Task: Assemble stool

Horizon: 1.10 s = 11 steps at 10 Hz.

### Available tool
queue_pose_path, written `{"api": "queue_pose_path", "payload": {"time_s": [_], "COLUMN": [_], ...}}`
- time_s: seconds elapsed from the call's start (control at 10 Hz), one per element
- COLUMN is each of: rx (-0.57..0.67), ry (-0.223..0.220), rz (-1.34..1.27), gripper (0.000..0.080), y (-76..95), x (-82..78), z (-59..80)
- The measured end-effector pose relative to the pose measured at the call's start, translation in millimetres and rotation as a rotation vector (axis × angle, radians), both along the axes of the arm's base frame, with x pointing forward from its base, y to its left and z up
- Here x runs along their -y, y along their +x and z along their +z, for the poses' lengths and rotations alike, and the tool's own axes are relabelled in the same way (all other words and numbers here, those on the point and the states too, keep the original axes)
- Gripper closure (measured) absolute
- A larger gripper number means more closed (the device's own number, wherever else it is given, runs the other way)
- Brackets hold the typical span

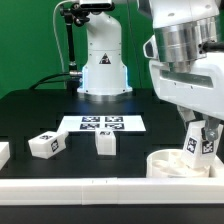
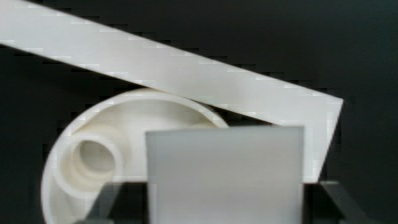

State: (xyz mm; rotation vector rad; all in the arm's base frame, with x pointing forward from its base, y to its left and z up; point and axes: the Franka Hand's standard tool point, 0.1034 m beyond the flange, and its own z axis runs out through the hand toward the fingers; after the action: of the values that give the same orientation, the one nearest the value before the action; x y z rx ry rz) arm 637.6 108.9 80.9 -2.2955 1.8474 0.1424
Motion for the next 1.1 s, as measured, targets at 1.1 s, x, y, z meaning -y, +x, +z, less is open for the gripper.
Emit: {"api": "queue_pose_path", "payload": {"time_s": [1.1], "rx": [-0.072], "ry": [0.059], "rz": [-0.287], "gripper": [0.0168], "y": [3.8], "x": [-11.6], "z": [6.0]}}
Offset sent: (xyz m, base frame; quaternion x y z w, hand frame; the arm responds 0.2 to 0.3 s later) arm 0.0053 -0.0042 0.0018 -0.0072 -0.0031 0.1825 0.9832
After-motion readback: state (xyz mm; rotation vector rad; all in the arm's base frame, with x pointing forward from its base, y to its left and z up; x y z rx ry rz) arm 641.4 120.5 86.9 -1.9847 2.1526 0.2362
